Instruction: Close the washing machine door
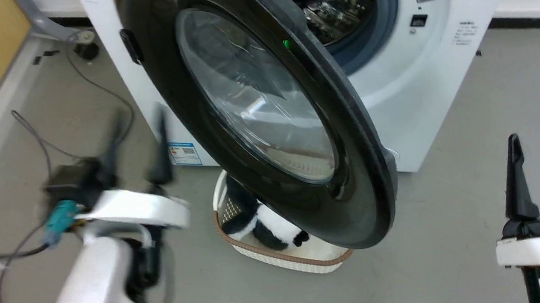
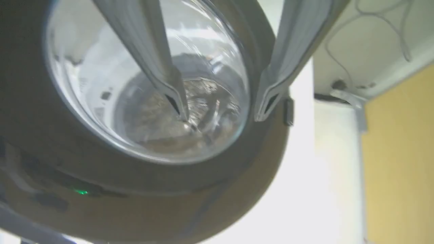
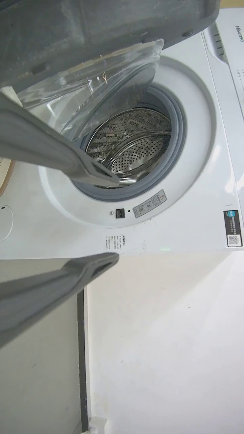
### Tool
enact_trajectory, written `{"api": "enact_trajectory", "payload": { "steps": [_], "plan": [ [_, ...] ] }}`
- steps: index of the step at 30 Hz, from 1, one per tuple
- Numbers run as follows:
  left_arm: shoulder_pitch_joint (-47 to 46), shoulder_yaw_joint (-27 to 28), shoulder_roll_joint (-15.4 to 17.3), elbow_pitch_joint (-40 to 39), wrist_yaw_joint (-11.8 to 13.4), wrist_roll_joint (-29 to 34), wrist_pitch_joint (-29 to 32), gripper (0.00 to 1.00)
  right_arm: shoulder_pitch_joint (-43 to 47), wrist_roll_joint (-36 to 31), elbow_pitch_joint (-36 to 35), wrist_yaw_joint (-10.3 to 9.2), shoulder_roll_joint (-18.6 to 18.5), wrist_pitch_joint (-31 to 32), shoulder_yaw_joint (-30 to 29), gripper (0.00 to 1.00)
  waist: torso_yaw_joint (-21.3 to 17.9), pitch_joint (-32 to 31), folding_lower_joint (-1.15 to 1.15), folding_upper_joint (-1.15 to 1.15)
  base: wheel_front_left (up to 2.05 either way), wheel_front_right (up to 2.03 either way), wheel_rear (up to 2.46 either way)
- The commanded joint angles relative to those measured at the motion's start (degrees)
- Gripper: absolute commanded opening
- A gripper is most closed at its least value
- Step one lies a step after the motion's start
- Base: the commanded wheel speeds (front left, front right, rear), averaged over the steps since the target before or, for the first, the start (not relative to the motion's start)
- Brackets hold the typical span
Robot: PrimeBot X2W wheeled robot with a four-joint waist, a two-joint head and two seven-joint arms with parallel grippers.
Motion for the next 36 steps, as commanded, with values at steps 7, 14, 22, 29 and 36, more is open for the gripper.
{"api": "enact_trajectory", "payload": {
  "steps": [7, 14, 22, 29, 36],
  "plan": [
    [9.36, 12.38, -0.60, -9.13, 9.53, 16.21, -0.29, 1.00, -4.54, -3.15, -2.56, 0.05, 0.10, -0.26, 0.53, 1.00, 1.87, -1.79, 0.00, 0.00, 0.00, 0.00, 0.00],
    [20.28, 15.50, -2.25, -11.32, 9.29, 19.83, -0.30, 1.00, -9.78, -5.44, -6.39, 0.05, 0.10, -0.26, 3.19, 1.00, 3.92, -2.80, 0.00, 0.00, 0.00, 0.00, 0.00],
    [24.73, 14.95, -4.47, -11.41, 6.14, 22.26, -0.30, 1.00, -13.96, -2.98, -12.47, 0.05, -3.75, -0.26, 11.96, 0.00, 6.12, -3.80, 0.00, 0.00, 0.00, 0.00, 0.00],
    [25.70, 15.68, -6.37, -9.68, 3.33, 23.52, -0.30, 1.00, -15.64, 6.41, -13.71, 0.05, -13.54, -0.26, 32.93, 0.00, 6.58, -4.79, 0.00, 0.00, 0.00, 0.00, 0.00],
    [25.81, 16.83, -7.73, -8.94, 1.99, 24.15, -0.30, 1.00, -15.74, 8.57, -10.50, 0.05, -21.04, -0.26, 46.32, 0.00, 5.79, -4.89, 0.00, 0.00, 0.00, 0.00, 0.00]
  ]
}}
